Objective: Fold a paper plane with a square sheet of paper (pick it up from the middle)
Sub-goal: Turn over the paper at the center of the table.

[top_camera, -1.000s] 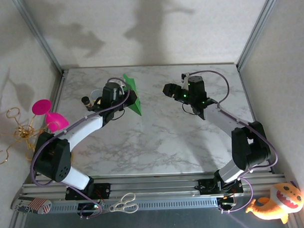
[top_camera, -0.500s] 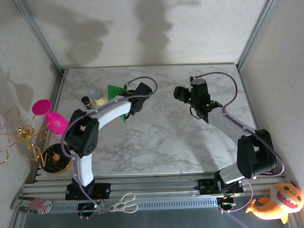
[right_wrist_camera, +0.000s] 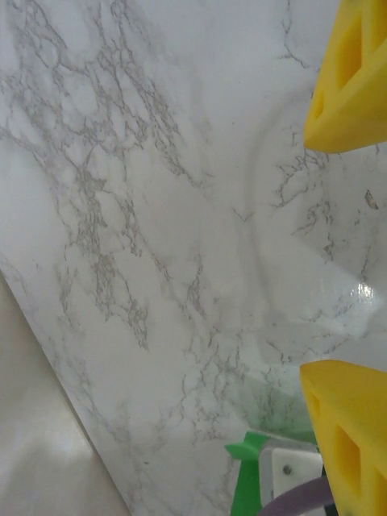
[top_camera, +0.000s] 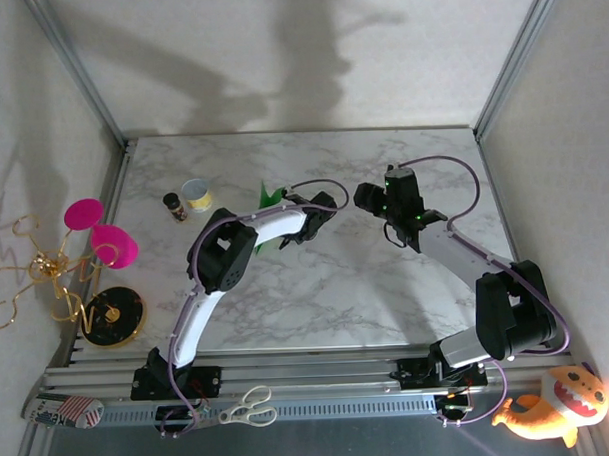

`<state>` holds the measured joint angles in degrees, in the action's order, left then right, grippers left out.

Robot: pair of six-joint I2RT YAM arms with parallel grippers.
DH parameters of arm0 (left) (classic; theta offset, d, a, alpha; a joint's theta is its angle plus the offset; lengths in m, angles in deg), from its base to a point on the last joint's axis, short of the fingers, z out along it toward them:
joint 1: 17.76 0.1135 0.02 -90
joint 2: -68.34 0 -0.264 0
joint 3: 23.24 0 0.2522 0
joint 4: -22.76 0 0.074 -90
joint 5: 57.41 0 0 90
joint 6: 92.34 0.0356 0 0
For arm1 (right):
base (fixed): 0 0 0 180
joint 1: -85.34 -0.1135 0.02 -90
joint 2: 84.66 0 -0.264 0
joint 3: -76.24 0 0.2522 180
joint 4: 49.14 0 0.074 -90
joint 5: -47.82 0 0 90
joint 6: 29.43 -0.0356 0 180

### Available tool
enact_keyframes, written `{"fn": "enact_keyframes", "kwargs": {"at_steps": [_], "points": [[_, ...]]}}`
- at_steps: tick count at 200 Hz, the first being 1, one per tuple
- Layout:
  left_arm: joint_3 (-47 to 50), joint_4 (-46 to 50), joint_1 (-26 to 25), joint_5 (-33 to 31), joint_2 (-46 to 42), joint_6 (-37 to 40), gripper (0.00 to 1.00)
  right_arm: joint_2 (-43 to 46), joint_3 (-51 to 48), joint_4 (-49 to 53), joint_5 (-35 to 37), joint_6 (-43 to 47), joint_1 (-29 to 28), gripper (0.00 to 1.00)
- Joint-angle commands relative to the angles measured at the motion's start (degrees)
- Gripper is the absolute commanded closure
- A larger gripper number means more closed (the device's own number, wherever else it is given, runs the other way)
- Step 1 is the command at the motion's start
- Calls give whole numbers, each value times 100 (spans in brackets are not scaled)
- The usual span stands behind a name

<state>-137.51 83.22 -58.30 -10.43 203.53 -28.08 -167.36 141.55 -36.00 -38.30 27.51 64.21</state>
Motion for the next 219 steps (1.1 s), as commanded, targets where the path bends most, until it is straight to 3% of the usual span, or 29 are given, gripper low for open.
{"fn": "enact_keyframes", "kwargs": {"at_steps": [1,68,133,219], "points": [[-223,33,-124,154,104,-202,86,159,-143,-20,2,-237,66,31],[-275,-121,-297,641,238,-455,73,68,-116,-17,-40,-394,150,31],[-308,-301,-328,1560,-96,-858,55,121,-95,-61,-93,-508,276,31],[-500,-337,-545,1868,-537,-1240,52,128,-84,-96,-112,-614,319,32]]}}
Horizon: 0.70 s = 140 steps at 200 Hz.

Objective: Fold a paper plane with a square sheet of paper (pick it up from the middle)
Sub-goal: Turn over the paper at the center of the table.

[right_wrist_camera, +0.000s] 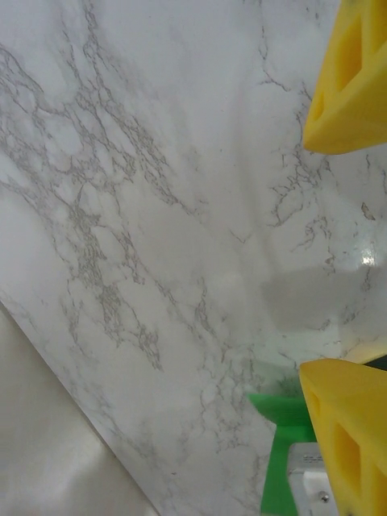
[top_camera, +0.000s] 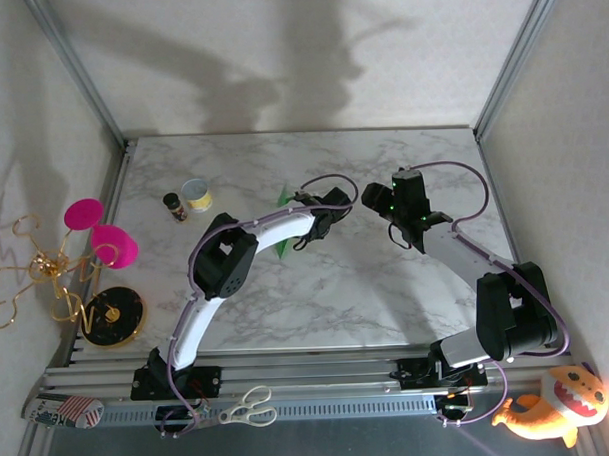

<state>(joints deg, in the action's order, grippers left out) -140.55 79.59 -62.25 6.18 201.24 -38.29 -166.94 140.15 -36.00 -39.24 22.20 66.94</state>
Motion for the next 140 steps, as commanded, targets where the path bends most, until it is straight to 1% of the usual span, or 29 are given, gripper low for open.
{"fn": "enact_keyframes", "kwargs": {"at_steps": [1,36,70,87,104,123,140], "points": [[-198,26,-153,207,-312,-220,52,88,56,-96,-20,-83,46,32],[-385,81,-329,363,-492,-233,51,175,0,-96,87,-148,83,32],[-180,-295,-562,1156,-968,-238,50,304,-126,-127,204,-250,177,32],[254,-636,-566,1637,-1341,-275,50,307,-154,-135,151,-275,203,32],[865,-1012,-453,1833,-1787,-338,53,263,-164,-152,28,-276,209,31],[1693,-1552,-159,2113,-2285,-434,60,197,-172,-217,-168,-272,212,31],[2424,-2102,195,2599,-2582,-597,67,119,-156,-305,-325,-261,205,32]]}}
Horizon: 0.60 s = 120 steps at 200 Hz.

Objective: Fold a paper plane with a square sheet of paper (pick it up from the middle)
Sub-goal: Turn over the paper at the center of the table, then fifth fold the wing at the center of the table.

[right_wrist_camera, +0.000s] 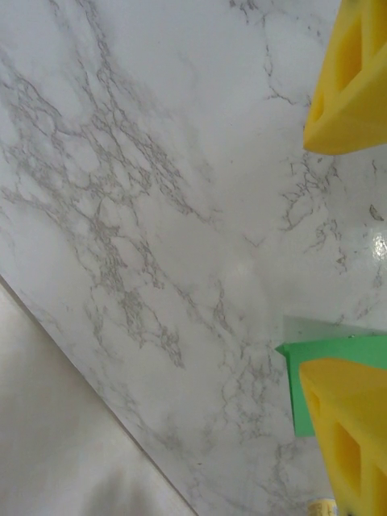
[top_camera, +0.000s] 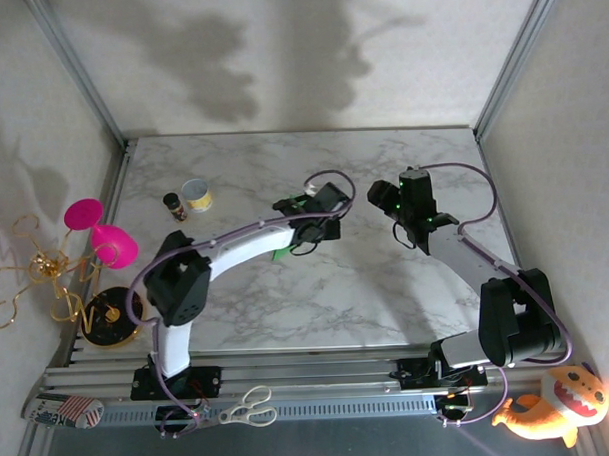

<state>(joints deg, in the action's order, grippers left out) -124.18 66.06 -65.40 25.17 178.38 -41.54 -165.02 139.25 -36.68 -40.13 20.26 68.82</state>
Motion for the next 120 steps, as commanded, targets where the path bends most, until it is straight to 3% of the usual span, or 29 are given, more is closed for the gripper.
{"fn": "enact_keyframes", "kwargs": {"at_steps": [1,36,120], "points": [[824,-779,528,725,-306,-281,67,-79,-66,-243,-255,-65,17,32],[1648,-1546,1033,1340,-375,-497,77,-213,-65,-316,-537,-108,16,32],[1824,-1542,1450,457,111,-554,92,-467,-57,-294,-1009,-91,17,33]]}}
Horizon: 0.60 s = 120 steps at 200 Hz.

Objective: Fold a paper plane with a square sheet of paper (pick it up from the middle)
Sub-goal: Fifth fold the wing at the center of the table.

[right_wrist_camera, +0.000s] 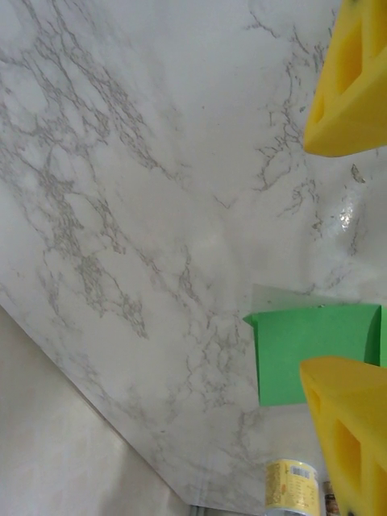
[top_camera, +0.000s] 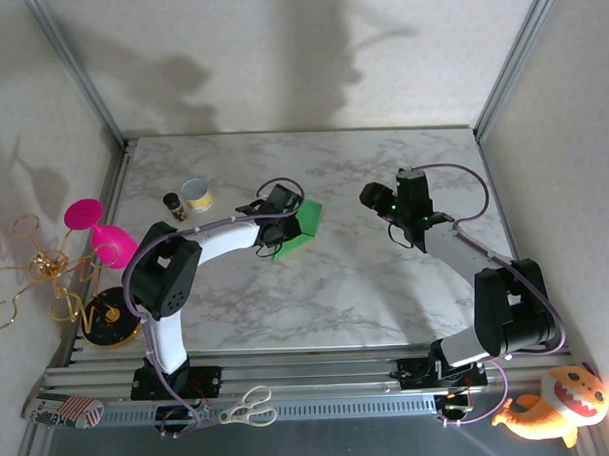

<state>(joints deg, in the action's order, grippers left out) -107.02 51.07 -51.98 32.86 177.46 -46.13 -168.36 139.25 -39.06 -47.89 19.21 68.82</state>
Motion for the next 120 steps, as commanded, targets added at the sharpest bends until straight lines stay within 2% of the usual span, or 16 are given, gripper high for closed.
{"fn": "enact_keyframes", "kwargs": {"at_steps": [1,45,83,120], "points": [[114,-46,108,-319,200,-95,92,-135,-57,-59,-244,14,17,33],[356,-214,190,-244,226,-164,95,-344,-65,-139,-740,-123,-51,34],[1051,-1061,582,881,207,-481,97,-715,43,-179,-1314,-644,-370,39],[1337,-1286,714,1143,138,-553,97,-1290,322,-168,-1778,-1346,-933,42]]}}
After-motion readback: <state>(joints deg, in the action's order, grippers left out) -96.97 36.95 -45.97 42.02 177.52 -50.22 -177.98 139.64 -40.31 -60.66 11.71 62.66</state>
